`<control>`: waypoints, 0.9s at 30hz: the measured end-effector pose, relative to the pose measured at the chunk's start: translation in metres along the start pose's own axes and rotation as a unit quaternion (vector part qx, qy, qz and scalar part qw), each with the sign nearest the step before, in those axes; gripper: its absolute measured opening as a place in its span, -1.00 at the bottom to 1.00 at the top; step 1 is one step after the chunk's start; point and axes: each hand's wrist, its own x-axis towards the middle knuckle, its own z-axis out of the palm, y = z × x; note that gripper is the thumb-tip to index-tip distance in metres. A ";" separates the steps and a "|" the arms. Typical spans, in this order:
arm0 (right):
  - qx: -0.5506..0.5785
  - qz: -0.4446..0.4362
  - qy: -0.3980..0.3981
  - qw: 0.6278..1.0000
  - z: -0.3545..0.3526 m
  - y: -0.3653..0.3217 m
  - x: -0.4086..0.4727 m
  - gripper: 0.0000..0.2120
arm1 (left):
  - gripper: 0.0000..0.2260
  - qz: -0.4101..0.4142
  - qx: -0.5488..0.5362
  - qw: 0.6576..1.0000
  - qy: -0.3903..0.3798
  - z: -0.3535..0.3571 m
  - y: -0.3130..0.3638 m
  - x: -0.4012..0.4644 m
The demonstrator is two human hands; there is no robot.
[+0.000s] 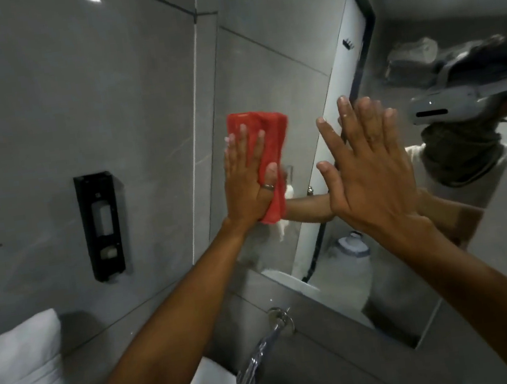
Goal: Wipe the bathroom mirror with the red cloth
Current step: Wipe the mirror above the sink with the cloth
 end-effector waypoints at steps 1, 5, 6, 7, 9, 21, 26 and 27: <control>-0.009 0.001 -0.006 1.000 -0.001 0.003 -0.006 -0.28 | -0.41 -0.037 -0.007 0.999 0.018 0.000 -0.004 -0.001; -0.037 0.003 -0.006 0.999 -0.006 0.032 -0.037 -0.30 | -0.43 -0.204 -0.052 0.976 0.047 -0.001 -0.022 -0.014; -0.044 0.003 0.006 0.999 -0.007 0.041 -0.045 -0.31 | -0.42 -0.248 -0.067 0.965 0.054 -0.002 -0.026 -0.021; -0.050 0.004 0.016 0.999 -0.008 0.048 -0.053 -0.34 | -0.40 -0.292 -0.082 0.951 0.059 -0.002 -0.029 -0.029; -0.048 0.001 0.025 0.999 -0.010 0.061 -0.068 -0.36 | -0.35 -0.349 -0.098 0.930 0.059 0.001 -0.025 -0.049; 0.013 -0.042 0.025 0.999 0.014 0.035 -0.106 -0.37 | -0.45 0.019 0.009 0.997 -0.075 0.018 0.004 -0.145; 0.028 -0.058 0.041 0.997 0.024 0.038 -0.120 -0.39 | -0.25 -0.260 -0.102 0.960 -0.011 0.003 -0.036 -0.131; 0.031 -0.062 0.045 0.997 0.026 0.041 -0.123 -0.41 | -0.26 -0.277 -0.110 0.955 0.009 0.002 -0.040 -0.130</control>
